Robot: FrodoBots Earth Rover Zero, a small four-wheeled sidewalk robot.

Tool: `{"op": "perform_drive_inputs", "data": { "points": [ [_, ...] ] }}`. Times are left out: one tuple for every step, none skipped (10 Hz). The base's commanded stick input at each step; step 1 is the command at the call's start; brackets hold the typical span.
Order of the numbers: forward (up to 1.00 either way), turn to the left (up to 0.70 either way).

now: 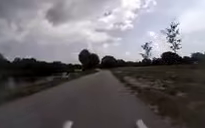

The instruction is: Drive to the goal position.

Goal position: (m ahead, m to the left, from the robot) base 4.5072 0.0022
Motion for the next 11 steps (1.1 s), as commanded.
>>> {"op": "perform_drive_inputs", "data": {
  "points": [
    [0.85, 0.0],
    [0.85, 0.0],
    [0.85, 0.0],
    [0.85, 0.0],
    [0.85, 0.0],
    [0.85, 0.0],
    [0.85, 0.0],
    [0.85, 0.0],
    [0.85, 0.0],
    [0.85, 0.0],
    [0.85, 0.0]
  ]
}}
